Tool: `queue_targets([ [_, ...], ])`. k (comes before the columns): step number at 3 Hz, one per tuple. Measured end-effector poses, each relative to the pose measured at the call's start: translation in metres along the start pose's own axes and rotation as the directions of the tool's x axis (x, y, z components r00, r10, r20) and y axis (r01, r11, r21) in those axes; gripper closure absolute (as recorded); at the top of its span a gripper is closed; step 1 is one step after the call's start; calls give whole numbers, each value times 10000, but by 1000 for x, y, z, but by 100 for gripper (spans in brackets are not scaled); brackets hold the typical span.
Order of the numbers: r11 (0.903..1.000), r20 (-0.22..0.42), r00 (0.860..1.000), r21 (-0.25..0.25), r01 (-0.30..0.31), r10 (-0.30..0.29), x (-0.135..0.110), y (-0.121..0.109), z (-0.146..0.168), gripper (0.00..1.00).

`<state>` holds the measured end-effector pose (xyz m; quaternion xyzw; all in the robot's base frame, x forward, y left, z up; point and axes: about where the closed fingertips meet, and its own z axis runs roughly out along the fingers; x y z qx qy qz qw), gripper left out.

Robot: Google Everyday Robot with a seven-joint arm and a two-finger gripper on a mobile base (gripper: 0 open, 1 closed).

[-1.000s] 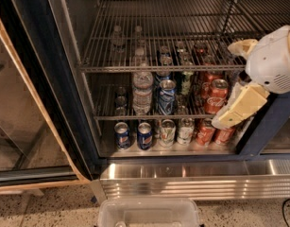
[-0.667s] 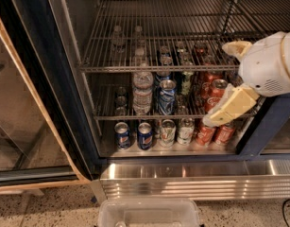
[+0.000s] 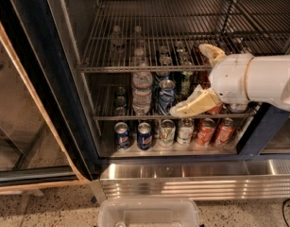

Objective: Pick water bottle from middle shelf of fridge

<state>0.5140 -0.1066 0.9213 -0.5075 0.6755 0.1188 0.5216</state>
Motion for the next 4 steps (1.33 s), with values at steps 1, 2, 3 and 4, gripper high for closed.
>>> queue_targets([
  [1,9998,447,9990,190,34,-42,-17,-3,9,0],
  [2,9998,420,9991,176,34,-41,-16,-2,8,0],
  [3,9994,955,9949,49,-335,329,-21,10,17,0],
  [4,9892,1866,9733,337,-1424,1337,1,33,36,0],
])
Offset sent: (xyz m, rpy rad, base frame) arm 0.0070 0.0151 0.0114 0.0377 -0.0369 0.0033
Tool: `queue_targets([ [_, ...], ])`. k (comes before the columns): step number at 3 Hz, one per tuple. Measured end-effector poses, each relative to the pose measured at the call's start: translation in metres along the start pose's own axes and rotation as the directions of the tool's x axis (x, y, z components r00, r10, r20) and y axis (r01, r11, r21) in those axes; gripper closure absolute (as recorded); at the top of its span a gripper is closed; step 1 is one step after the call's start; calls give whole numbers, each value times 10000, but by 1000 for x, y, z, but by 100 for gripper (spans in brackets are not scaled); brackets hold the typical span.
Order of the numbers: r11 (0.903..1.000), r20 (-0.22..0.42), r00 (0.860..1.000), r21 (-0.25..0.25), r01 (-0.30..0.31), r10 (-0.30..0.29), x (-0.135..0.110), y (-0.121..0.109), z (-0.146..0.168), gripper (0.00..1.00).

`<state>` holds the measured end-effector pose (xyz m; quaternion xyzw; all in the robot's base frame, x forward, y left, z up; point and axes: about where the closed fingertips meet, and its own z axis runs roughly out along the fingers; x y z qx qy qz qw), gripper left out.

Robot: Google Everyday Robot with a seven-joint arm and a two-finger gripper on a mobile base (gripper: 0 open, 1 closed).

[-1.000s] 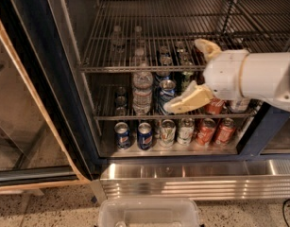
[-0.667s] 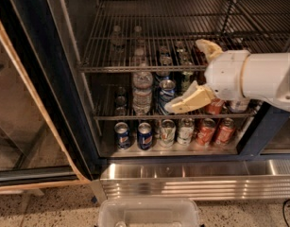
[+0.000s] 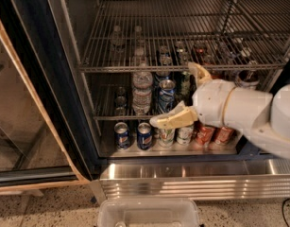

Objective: Pick water bottle from middle shelf of fridge

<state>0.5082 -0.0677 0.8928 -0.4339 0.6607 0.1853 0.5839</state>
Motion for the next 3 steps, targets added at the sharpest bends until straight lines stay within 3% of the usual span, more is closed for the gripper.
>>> queue_targets([
  [1,9817,645,9889,1279,-1410,1337,51,0,-5,0],
  [2,9590,1083,9806,2160,-1835,1633,62,-14,-11,0],
  [3,9593,1081,9810,2162,-1816,1613,61,-14,-11,0],
])
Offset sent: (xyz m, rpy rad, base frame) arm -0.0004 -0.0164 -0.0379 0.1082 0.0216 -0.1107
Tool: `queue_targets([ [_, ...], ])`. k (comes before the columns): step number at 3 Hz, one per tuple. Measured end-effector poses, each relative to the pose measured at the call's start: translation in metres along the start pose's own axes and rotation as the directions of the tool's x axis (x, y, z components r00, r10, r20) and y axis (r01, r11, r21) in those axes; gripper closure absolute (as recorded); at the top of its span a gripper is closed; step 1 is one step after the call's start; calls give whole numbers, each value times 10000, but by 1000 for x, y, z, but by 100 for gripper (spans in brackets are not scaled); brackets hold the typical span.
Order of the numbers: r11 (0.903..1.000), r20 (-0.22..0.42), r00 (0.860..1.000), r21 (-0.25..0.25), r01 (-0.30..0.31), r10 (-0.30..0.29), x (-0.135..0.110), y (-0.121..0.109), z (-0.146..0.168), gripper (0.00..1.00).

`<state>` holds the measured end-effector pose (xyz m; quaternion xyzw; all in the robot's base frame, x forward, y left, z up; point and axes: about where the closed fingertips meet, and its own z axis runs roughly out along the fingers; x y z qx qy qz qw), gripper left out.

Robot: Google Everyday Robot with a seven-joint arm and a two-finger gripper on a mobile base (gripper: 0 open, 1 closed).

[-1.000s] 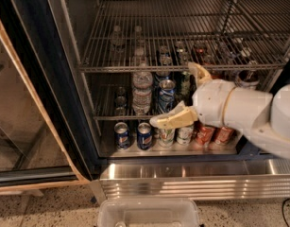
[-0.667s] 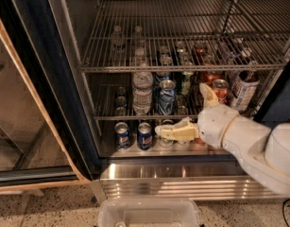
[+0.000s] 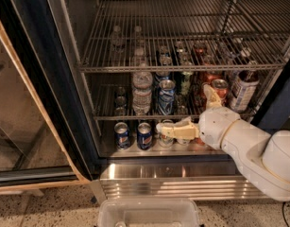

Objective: Pick water bottle from middle shelf of fridge

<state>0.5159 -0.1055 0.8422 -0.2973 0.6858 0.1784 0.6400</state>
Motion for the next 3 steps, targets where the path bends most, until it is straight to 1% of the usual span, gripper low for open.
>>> queue_targets([
  [1,9999,3,10000,-135,89,-89,0,5,5,0],
  [2,9940,559,9982,-1060,278,-220,-6,25,32,0],
  [3,9702,1334,9909,-2366,519,-205,-16,56,77,0],
])
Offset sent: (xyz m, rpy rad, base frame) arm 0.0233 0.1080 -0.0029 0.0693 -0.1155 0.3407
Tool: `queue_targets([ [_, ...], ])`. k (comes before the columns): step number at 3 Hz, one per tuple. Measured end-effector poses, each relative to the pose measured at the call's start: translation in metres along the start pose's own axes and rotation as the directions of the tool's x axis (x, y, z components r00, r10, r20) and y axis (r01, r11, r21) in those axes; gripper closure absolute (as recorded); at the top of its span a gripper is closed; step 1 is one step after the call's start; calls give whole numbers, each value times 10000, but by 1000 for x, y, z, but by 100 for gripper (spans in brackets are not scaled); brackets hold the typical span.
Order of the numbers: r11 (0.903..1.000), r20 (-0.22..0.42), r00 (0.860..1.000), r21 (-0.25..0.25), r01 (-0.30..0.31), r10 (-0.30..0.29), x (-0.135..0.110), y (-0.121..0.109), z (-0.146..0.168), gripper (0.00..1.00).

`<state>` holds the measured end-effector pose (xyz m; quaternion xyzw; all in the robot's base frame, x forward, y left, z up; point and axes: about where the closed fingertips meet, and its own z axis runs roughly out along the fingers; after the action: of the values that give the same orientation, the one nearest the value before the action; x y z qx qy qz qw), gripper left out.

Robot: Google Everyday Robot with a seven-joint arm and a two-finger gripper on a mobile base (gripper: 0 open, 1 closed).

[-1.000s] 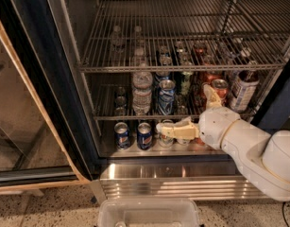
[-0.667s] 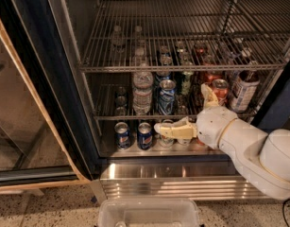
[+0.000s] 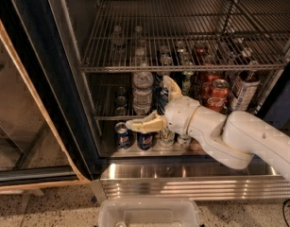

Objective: Pick water bottle from middle shelf of fridge

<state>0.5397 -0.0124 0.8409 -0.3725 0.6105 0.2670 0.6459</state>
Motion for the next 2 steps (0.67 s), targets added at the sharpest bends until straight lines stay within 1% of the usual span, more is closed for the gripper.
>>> queue_targets([
  [1,9977,887,9959,-668,-105,164,-2,19,41,0],
  [2,9969,1287,9912,-756,-212,309,-18,45,62,0],
])
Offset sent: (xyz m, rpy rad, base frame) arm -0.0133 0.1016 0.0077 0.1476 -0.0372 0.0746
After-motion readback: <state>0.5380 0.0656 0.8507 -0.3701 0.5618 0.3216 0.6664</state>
